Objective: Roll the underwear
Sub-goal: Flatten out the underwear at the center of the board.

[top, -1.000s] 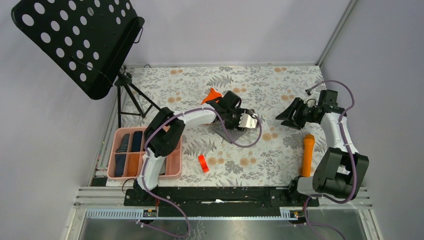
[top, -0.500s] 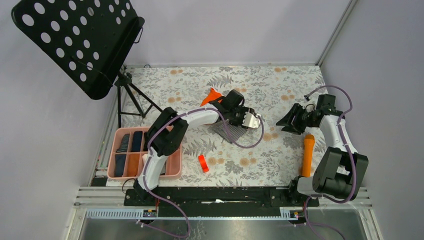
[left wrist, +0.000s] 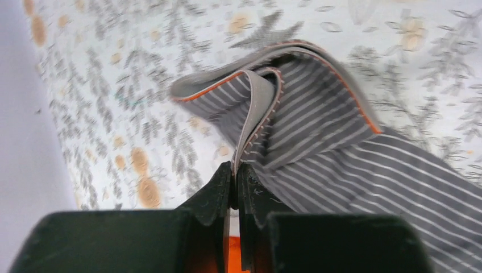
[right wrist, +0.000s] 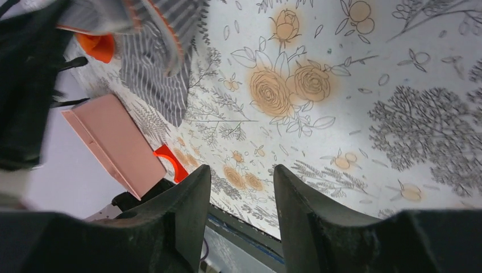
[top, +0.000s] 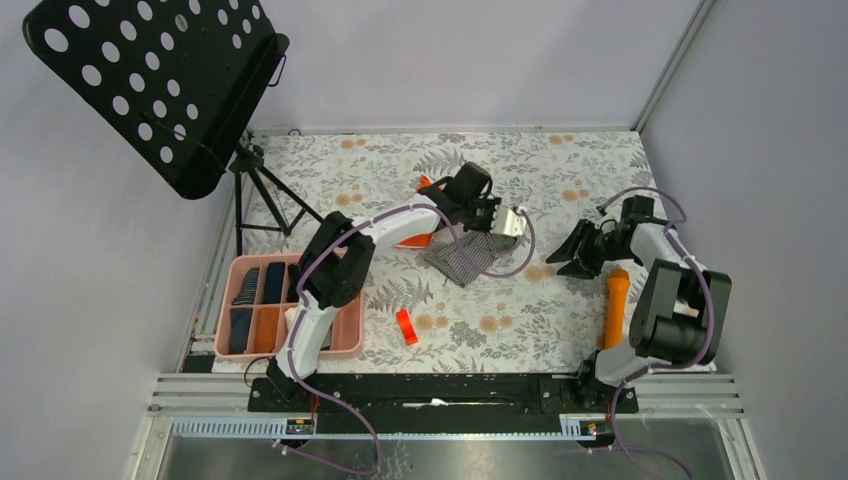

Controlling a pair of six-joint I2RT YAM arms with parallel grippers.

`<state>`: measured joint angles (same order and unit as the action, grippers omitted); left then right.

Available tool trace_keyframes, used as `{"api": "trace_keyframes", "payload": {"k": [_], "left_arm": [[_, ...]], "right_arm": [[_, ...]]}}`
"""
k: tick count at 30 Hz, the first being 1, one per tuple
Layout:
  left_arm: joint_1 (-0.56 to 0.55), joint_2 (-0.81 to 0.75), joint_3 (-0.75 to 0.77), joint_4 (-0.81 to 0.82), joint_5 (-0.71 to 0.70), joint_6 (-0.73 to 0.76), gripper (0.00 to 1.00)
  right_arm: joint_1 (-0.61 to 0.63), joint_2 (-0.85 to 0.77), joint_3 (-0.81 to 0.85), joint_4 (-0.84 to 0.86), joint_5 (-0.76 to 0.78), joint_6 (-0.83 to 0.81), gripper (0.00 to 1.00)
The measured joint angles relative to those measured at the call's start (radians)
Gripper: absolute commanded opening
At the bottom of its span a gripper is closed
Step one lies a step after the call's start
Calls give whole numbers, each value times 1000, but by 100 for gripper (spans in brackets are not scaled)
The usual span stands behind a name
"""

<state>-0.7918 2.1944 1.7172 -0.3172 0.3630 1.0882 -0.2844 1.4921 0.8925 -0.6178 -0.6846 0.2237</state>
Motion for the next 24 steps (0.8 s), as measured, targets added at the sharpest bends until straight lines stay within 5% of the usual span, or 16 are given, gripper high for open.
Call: {"api": "trace_keyframes", "payload": {"k": [9, 24], "left_arm": [[99, 47, 197, -53, 0, -286, 0], [117, 117, 277, -182, 23, -597, 0]], "right_arm": [[137, 280, 161, 65, -17, 76, 69], [253, 505, 404, 161, -16, 177, 59]]}}
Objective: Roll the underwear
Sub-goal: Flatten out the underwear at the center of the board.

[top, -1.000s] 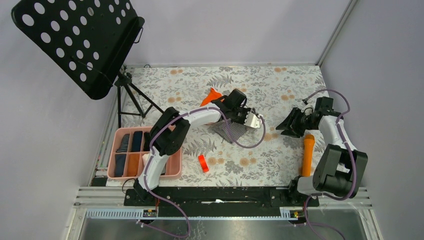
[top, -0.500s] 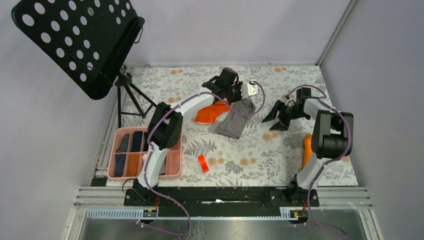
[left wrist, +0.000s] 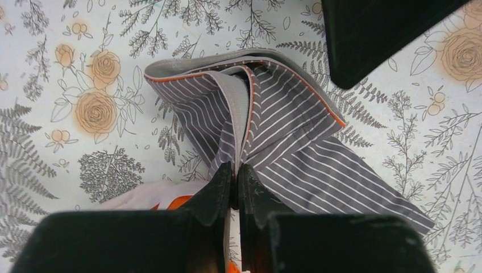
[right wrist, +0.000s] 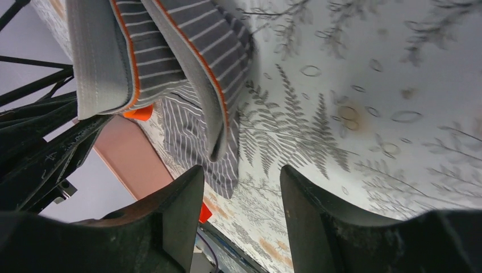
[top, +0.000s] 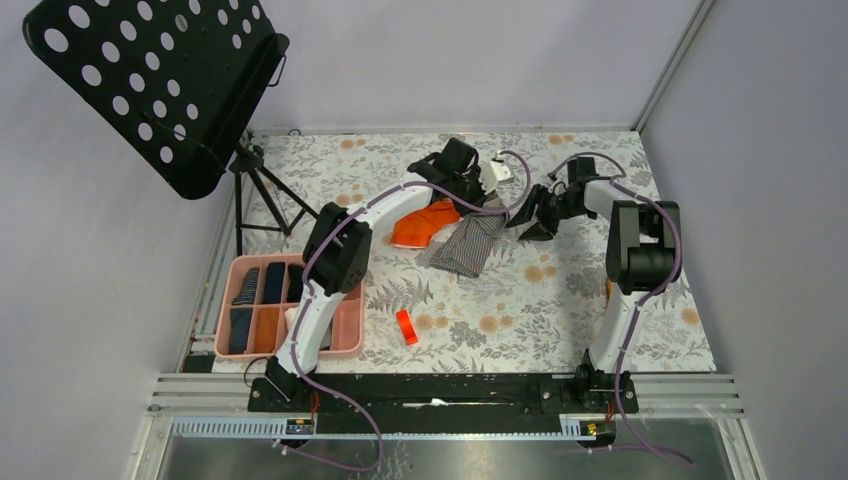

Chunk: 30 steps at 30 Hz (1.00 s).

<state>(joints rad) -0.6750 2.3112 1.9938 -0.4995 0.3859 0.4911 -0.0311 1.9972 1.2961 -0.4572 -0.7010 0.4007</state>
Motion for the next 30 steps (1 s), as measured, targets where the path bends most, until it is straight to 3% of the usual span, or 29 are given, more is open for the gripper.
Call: {"api": "trace_keyframes", "payload": {"k": [12, 14, 20, 22, 30], "left_arm": [[24, 22, 28, -8, 12, -103, 0], [23, 22, 30, -8, 12, -106, 0], [23, 22, 37, -10, 12, -108, 0], [23, 22, 37, -10, 12, -108, 0], [40, 21, 58, -51, 6, -108, 0]], "right_arm": [[94, 65, 49, 52, -25, 41, 49], [100, 73, 57, 53, -24, 43, 43], [110, 84, 68, 55, -21, 50, 7], [110, 84, 68, 53, -21, 45, 0], [101, 60, 116, -78, 43, -127, 0]]}}
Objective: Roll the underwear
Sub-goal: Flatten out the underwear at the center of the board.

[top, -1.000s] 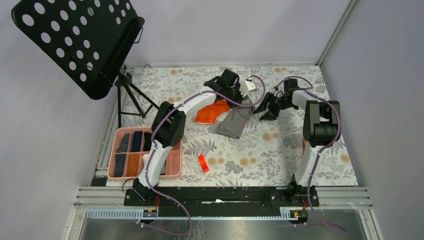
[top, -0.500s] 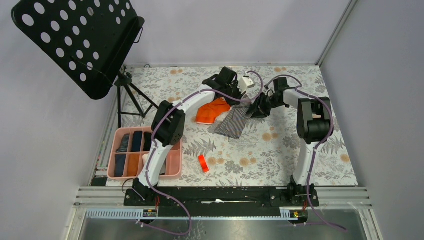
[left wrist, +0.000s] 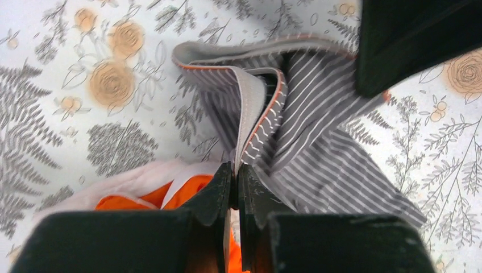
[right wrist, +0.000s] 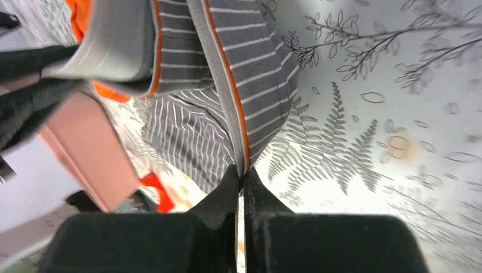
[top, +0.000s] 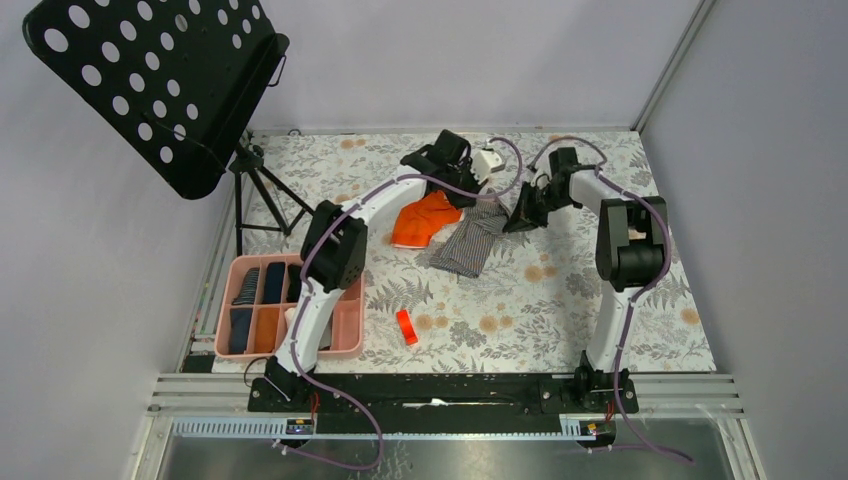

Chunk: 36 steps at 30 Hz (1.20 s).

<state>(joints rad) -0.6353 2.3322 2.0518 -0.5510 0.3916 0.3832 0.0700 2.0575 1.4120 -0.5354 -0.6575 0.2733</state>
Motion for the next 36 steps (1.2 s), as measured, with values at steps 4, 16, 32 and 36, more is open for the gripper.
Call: {"api": "trace_keyframes", "payload": {"k": [4, 16, 32, 36], "left_arm": [[48, -48, -2, -53, 8, -6, 0], [89, -541, -158, -169, 4, 148, 0], [19, -936, -473, -311, 104, 99, 0], [-36, -1071, -571, -307, 150, 24, 0]], "right_arm": [[-24, -62, 90, -118, 59, -203, 0], [-64, -354, 374, -461, 117, -723, 0], [-51, -1105, 60, -706, 56, -1086, 0], [-51, -1263, -35, -758, -2, -1097, 0]]}}
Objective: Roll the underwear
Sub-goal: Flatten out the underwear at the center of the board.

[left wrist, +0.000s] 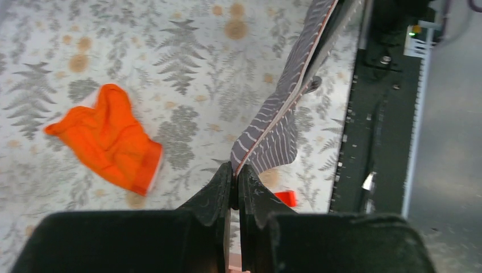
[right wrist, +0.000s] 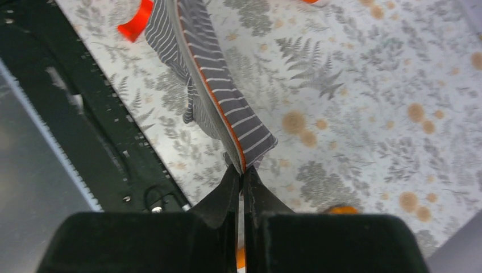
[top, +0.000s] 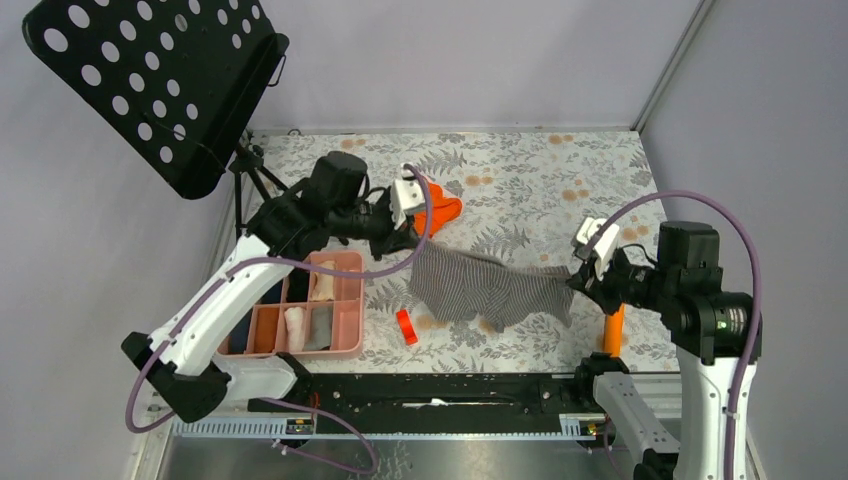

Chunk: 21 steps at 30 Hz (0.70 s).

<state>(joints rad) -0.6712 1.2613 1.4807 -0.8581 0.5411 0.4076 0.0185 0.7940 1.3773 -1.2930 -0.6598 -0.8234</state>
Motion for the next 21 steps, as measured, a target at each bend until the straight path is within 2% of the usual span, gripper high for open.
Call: {"api": "trace_keyframes", "payload": {"k": [4, 8, 11, 16, 18, 21], "left_arm": [[-23, -35, -60, 0, 6, -74, 0], [-17, 35, -82, 4, -13, -151, 0], [0, 161, -58, 22, -25, -187, 3], [74, 478, 85, 116, -97, -263, 4], [102, 612, 148, 163, -132, -283, 11], [125, 837, 336, 166, -172, -303, 29]], "right_arm": [[0, -6, -17, -78, -36, 22, 0], [0, 65, -68, -105, -37, 44, 0], [0, 176, -113, -58, -24, 58, 0], [-3, 422, -193, 117, 6, 19, 0], [-14, 534, -204, 208, 32, 1, 2], [-60, 739, -127, 305, 69, -9, 19]]}}
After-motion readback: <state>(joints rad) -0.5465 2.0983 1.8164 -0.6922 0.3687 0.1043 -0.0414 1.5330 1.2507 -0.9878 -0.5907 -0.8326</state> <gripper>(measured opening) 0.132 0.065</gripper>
